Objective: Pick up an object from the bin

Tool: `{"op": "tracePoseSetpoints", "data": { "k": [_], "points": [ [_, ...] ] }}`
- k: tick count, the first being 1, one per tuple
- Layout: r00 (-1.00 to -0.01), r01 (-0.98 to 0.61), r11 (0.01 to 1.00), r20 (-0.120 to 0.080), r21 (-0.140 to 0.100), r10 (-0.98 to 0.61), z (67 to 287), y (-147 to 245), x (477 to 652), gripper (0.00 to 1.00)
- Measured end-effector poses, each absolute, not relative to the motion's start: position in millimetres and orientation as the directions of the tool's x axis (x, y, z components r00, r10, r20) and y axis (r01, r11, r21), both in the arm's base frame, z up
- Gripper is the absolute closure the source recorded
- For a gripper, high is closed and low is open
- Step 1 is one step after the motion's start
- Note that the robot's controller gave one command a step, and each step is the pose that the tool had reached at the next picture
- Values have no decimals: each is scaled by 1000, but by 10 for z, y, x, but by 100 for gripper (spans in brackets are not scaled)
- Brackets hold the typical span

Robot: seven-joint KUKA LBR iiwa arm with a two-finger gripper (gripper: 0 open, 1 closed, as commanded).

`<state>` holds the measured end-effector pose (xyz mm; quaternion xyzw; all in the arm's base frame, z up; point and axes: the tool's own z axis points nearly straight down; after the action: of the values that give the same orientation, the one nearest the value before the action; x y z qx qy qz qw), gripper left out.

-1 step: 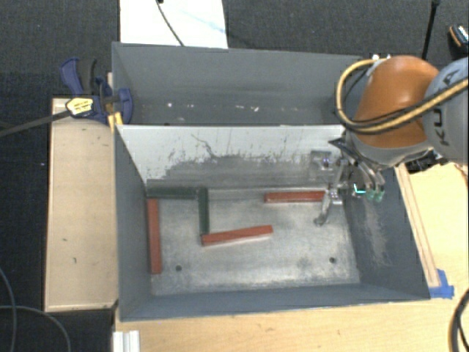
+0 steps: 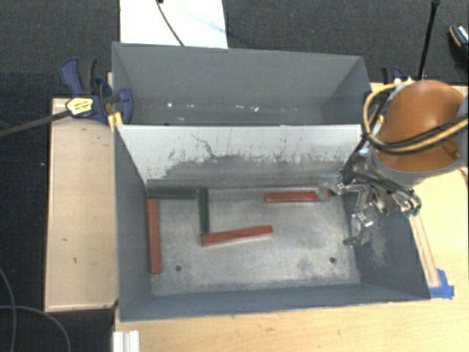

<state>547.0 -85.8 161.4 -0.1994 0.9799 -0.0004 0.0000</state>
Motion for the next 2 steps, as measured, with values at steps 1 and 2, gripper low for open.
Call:
{"op": "tracePoseSetpoints", "data": {
  "k": [1,2],
  "points": [
    [-944,-330,944,2,5,-331,735,-252,5723,0],
    [-891,-454,891,-7,0,-454,708,297,5934,0]
  ]
}}
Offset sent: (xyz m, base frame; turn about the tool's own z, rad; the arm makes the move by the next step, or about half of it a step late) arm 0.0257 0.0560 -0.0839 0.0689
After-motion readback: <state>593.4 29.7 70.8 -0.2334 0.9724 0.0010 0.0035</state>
